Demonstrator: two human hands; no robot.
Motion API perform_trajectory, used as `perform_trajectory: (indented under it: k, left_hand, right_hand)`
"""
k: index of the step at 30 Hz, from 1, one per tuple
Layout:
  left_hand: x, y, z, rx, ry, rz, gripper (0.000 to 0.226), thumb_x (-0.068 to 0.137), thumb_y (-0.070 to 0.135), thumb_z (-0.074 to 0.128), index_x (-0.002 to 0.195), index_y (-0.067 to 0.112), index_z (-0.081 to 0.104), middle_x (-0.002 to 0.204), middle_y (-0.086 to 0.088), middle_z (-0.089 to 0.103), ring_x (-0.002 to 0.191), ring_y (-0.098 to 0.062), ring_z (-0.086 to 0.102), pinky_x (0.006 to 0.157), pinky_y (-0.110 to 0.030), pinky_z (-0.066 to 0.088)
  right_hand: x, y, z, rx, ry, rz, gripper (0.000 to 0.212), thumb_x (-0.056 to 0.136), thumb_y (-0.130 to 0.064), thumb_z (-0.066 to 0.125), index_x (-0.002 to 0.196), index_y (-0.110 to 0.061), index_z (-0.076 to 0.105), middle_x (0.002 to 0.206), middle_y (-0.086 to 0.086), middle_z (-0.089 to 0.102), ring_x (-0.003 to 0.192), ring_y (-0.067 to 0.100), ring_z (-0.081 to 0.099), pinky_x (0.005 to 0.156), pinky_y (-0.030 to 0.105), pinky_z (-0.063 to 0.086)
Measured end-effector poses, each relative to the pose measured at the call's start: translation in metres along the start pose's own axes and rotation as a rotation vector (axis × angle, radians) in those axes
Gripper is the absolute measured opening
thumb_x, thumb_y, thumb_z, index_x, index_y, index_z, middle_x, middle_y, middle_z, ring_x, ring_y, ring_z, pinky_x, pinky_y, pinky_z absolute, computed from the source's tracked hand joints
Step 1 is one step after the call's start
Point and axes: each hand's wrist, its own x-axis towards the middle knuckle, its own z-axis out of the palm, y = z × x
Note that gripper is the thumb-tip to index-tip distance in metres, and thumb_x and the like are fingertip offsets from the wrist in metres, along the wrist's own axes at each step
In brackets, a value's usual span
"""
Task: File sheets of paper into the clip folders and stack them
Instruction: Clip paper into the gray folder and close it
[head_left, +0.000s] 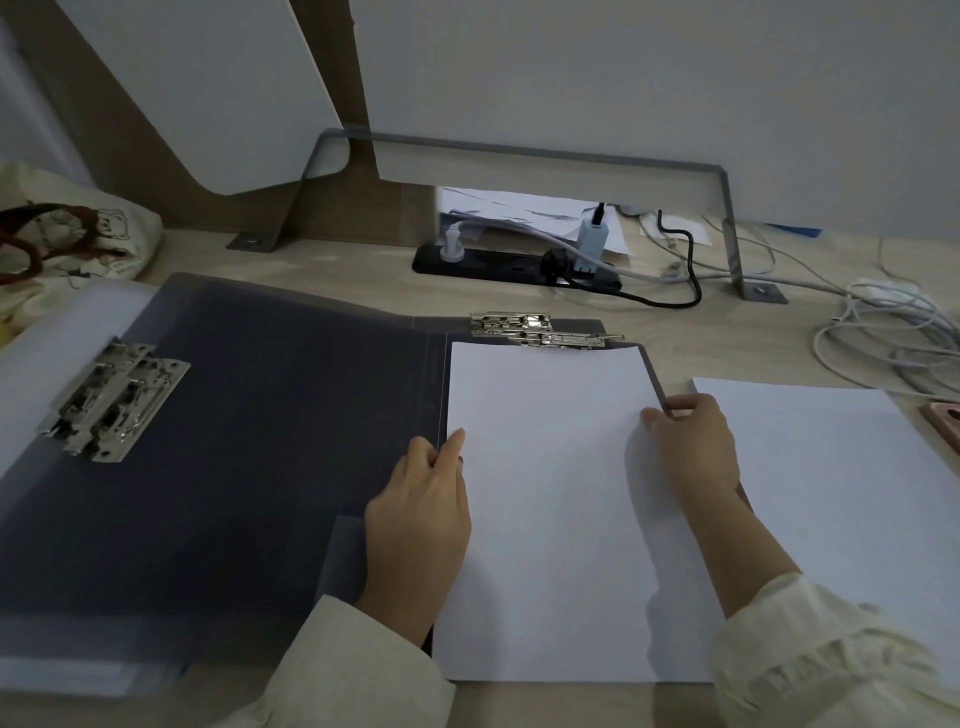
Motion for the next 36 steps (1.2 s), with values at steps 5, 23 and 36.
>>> perform_trajectory:
  k: [5, 23, 36]
  left_hand:
    - [0.003, 0.000, 0.001, 0.063, 0.023, 0.001, 0.023, 0.082, 0.010, 0.063, 0.103, 0.007, 0.071, 0.062, -0.001, 0.050, 0.046, -0.005, 0.029, 0.036, -0.013, 0.025]
    - [0.005, 0.002, 0.004, 0.202, 0.001, 0.013, 0.038, 0.060, 0.000, 0.081, 0.096, 0.007, 0.072, 0.074, -0.008, 0.057, 0.055, -0.018, 0.051, 0.038, -0.019, 0.036]
    - [-0.002, -0.002, 0.009, 0.109, -0.207, 0.069, 0.060, 0.096, 0.046, 0.019, 0.126, 0.010, 0.058, 0.135, -0.010, 0.054, 0.125, -0.024, 0.051, 0.108, -0.040, 0.037]
  right_hand:
    - [-0.004, 0.002, 0.006, -0.087, 0.031, -0.087, 0.026, 0.089, -0.027, 0.051, 0.111, -0.014, 0.051, 0.111, 0.005, 0.063, 0.104, 0.028, 0.056, 0.078, 0.033, 0.038]
    - [-0.016, 0.002, 0.014, -0.399, 0.155, -0.313, 0.032, 0.093, -0.020, 0.049, 0.118, -0.001, 0.049, 0.119, 0.025, 0.047, 0.107, 0.039, 0.044, 0.085, 0.041, 0.037]
    - [0.034, -0.071, 0.005, 0.839, -0.461, 0.209, 0.028, 0.093, -0.005, 0.041, 0.118, 0.000, 0.052, 0.133, 0.018, 0.051, 0.124, 0.029, 0.049, 0.108, 0.029, 0.037]
